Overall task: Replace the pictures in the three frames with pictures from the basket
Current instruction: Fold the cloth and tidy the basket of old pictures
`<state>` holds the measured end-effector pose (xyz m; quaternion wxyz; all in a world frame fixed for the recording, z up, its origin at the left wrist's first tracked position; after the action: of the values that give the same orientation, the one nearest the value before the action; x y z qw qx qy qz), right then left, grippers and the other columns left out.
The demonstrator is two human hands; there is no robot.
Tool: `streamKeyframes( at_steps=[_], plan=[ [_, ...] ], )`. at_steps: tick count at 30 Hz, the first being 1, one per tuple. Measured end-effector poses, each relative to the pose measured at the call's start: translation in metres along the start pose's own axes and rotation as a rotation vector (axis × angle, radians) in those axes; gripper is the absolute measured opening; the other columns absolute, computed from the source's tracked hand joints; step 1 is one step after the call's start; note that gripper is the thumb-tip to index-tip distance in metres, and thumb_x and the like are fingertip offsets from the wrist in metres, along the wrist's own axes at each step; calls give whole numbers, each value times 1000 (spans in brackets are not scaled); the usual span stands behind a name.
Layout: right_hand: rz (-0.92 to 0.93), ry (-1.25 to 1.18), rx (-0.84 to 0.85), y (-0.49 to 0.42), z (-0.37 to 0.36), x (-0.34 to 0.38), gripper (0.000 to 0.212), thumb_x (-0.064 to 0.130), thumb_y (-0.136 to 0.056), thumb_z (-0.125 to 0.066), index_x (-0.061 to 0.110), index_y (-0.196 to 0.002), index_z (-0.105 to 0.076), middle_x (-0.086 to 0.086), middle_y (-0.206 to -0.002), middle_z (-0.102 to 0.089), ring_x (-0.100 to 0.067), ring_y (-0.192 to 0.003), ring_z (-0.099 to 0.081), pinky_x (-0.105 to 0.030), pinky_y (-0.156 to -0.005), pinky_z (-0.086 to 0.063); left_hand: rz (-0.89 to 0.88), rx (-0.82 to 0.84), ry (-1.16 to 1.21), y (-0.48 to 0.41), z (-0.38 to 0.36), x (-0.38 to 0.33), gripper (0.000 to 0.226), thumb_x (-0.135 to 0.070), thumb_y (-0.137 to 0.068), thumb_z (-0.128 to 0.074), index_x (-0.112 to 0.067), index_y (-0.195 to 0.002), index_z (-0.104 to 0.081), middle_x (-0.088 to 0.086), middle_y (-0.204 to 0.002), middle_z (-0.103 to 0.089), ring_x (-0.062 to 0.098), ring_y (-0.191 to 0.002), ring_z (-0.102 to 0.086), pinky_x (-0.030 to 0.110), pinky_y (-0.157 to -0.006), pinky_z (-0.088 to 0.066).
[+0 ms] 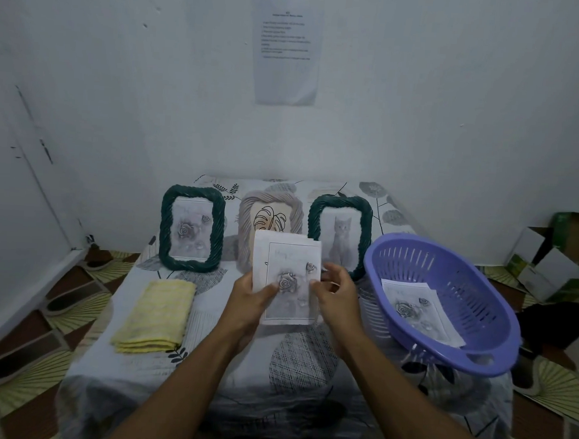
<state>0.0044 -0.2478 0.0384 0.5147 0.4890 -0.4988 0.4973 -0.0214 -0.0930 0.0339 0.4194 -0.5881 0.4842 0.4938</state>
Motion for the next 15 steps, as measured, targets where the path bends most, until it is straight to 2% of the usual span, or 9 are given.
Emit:
streamKeyframes(
  at_steps=[2,5,7,9,15],
  plan=[
    [-67,-40,20,-5,-2,-1,38,10,-89,-61,24,-125,-55,-1,-119,-63,-19,-105,-62,-46,-89,-55,-47,21,-46,-2,4,-1,31,-2,-87,-63,-21,-113,-63,5,-108,-72,24,-99,-69,43,-83,-56],
    [-46,-102,88,-5,-4,6,25,4,-92,-57,24,-105,-65,-1,-106,-72,-19,-96,-69,-42,-82,-58,-95,55,-165,-2,7,-4,34,-6,-89,-62,-27,-115,-57,2,-112,-71,19,-99,-69,41,-82,-58],
    [0,-100,89,-1,-5,9,29,0,-92,-55,27,-100,-63,3,-102,-73,-12,-94,-69,-31,-76,-59,-108,61,-218,-2,7,-2,32,-15,-91,-63,-30,-117,-53,-1,-114,-68,15,-102,-67,39,-86,-57],
    [36,-74,84,5,-7,5,29,-2,-92,-54,24,-105,-60,7,-102,-71,-3,-91,-68,-19,-69,-55,-135,58,-226,0,4,1,34,-17,-91,-62,-35,-117,-51,-3,-117,-66,12,-106,-64,34,-89,-54],
    [62,-89,82,11,-14,-4,31,2,-93,-52,23,-116,-56,5,-108,-71,-9,-101,-66,-29,-83,-55,-170,33,-230,8,-10,10,37,-10,-96,-50,-23,-130,-44,-5,-116,-64,7,-107,-61,27,-91,-51]
  ],
)
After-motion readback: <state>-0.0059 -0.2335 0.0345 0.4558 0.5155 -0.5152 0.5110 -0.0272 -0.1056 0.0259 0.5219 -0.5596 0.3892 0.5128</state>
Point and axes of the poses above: each hand's wrist, its own y-axis away from the middle knuckle, its own z-axis out of the back of the hand, x = y × z, the point moved 2 cm from there along -y, towards the middle knuckle
